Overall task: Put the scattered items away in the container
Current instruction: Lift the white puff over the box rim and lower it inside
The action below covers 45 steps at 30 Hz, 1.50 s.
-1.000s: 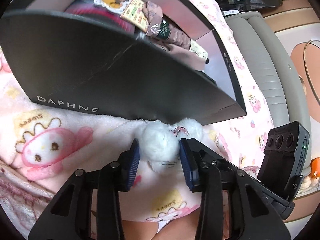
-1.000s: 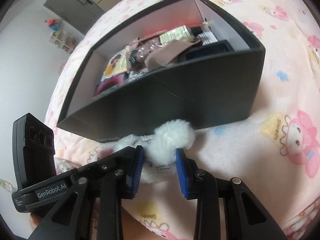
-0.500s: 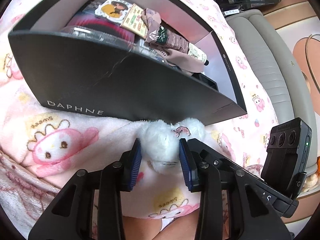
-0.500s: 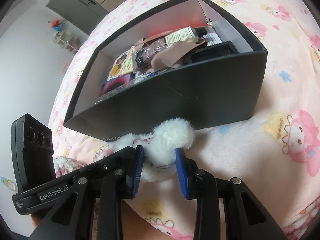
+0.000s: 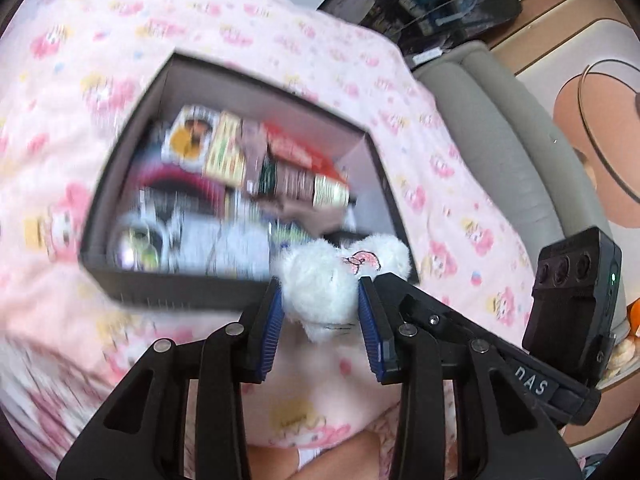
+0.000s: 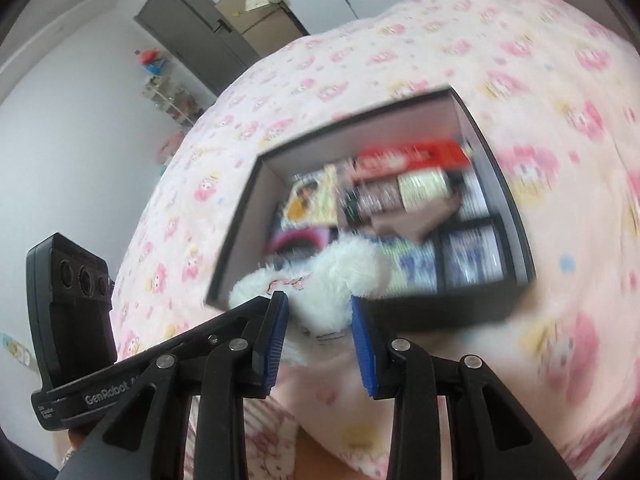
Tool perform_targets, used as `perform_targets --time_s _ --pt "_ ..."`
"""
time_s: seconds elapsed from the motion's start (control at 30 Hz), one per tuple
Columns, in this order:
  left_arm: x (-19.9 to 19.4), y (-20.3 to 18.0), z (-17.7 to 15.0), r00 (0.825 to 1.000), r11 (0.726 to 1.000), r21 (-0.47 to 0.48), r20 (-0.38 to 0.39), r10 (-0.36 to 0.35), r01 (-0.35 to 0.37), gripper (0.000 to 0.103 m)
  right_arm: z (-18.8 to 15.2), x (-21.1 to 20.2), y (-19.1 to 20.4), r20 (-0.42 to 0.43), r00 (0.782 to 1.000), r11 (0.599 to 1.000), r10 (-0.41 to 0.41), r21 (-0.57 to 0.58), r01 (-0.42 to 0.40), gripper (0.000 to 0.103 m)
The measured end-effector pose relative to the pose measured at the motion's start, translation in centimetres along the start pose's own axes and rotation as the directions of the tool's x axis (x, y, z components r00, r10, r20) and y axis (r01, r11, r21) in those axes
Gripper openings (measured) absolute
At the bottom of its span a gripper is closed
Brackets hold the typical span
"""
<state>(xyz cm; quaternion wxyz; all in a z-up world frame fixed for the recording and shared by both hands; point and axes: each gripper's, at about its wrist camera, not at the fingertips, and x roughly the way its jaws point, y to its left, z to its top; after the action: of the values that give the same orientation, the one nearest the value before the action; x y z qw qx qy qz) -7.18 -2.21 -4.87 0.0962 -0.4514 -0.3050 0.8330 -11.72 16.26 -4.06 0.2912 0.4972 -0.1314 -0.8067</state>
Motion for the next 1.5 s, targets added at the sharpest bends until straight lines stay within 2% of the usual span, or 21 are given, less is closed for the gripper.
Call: perform_targets --time_s 0.17,0.3,0.4,0.53,0.63,0.73,0.83,0.93,1.0,1.1,1.2,1.4,1.5 --pt "2.9 1.1 3.7 1.000 0.999 -0.033 -0.022 -0.014 0.013 0.036 4.0 2.4 0.9 -0.022 0.999 0.998 -0.031 -0.063 0.029 0.029" --pt "5.5 1.8 5.9 0.998 1.000 -0.024 -0.064 0.000 -0.002 0.036 5.0 4.1 -1.1 -0.025 0.999 0.999 -0.038 -0.034 0.037 0.029" --pt "8.6 2.5 6.7 0.993 0.999 -0.040 -0.117 0.022 -0.027 0.034 5.2 6.0 -3.4 -0.055 0.998 0.999 -0.043 0.012 0.044 0.029" --pt "11.4 2.8 6.2 0.984 0.997 -0.045 -0.166 0.059 -0.068 0.032 5.0 7.7 -5.5 -0.100 0.992 0.995 -0.077 0.052 0.083 0.029" --pt "12.2 3.0 6.2 0.981 0.995 -0.044 -0.176 0.079 -0.088 0.033 5.1 8.0 -5.5 -0.112 0.983 0.988 -0.147 0.027 0.151 0.033" --pt "12.2 3.0 6.4 0.980 0.993 -0.040 -0.169 0.103 -0.111 0.039 5.0 7.6 -5.0 -0.083 0.963 0.966 -0.257 -0.017 0.256 0.041" --pt "11.4 2.8 6.5 0.980 0.989 -0.027 -0.135 0.143 -0.148 0.043 4.8 6.2 -4.7 -0.027 0.957 0.958 -0.288 -0.019 0.287 0.042" --pt "10.0 2.7 6.4 0.984 0.987 -0.023 -0.080 0.156 -0.159 0.043 4.6 4.8 -3.9 0.055 0.942 0.941 -0.332 -0.049 0.334 0.043" --pt "9.8 2.4 6.2 0.985 0.987 -0.010 -0.072 0.159 -0.160 0.043 4.6 4.9 -3.4 0.072 0.935 0.932 -0.349 -0.079 0.354 0.043" --pt "10.3 2.1 5.5 0.981 0.986 0.014 -0.096 0.166 -0.165 0.042 4.5 6.4 -3.8 0.013 0.944 0.940 -0.330 -0.089 0.330 0.043" --pt "11.0 2.2 4.9 0.970 0.977 0.034 -0.120 0.212 -0.209 0.039 4.2 7.6 -4.6 -0.051 0.946 0.946 -0.320 -0.073 0.316 0.042" --pt "10.6 2.6 5.0 0.967 0.975 0.055 -0.129 0.219 -0.214 0.038 3.9 8.2 -5.5 -0.105 0.956 0.962 -0.274 -0.030 0.273 0.041" --pt "10.0 2.5 5.1 0.965 0.972 0.070 -0.120 0.233 -0.226 0.045 3.7 8.4 -5.3 -0.111 0.952 0.959 -0.285 -0.033 0.283 0.041"
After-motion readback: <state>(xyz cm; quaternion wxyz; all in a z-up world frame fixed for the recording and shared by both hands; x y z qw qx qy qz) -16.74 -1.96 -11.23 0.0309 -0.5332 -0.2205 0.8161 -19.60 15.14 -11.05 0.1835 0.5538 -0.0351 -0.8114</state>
